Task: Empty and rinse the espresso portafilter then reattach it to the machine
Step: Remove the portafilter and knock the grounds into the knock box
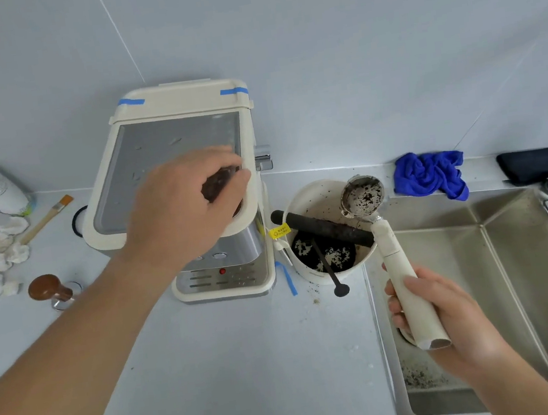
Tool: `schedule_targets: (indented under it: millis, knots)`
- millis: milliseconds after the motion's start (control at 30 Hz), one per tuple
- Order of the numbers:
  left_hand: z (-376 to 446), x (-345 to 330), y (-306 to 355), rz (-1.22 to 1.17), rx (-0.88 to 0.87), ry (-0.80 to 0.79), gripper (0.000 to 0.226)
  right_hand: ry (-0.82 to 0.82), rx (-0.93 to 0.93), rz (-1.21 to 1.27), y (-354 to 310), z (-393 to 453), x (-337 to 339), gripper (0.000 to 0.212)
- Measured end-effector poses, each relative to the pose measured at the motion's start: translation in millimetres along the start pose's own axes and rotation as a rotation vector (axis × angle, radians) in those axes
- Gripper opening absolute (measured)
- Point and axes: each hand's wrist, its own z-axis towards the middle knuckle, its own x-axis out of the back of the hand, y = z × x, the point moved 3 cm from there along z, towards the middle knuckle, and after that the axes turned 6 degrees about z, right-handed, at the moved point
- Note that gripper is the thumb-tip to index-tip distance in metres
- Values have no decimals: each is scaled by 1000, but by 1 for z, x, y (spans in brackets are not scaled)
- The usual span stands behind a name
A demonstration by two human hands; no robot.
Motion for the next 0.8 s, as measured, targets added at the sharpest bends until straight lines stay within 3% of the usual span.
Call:
schedule_targets:
  millis: [200, 300, 400, 533, 800]
  knots:
    - [-26, -4, 35, 15, -45, 176, 9, -61, -6, 14, 0, 2, 23, 30]
    - [-52, -19, 74, -157, -14, 181, 16, -81, 12, -66, -7, 0, 39, 27]
    - [-77, -45, 115, -358, 48, 65, 20, -111, 15, -161, -17, -3, 60, 23]
    - [-109, -100, 155, -594, 245, -179, 12, -109, -34, -192, -28, -7, 92, 36]
    - [-126, -201, 181, -729, 727, -543, 25, -91, -61, -145, -40, -8, 139, 33]
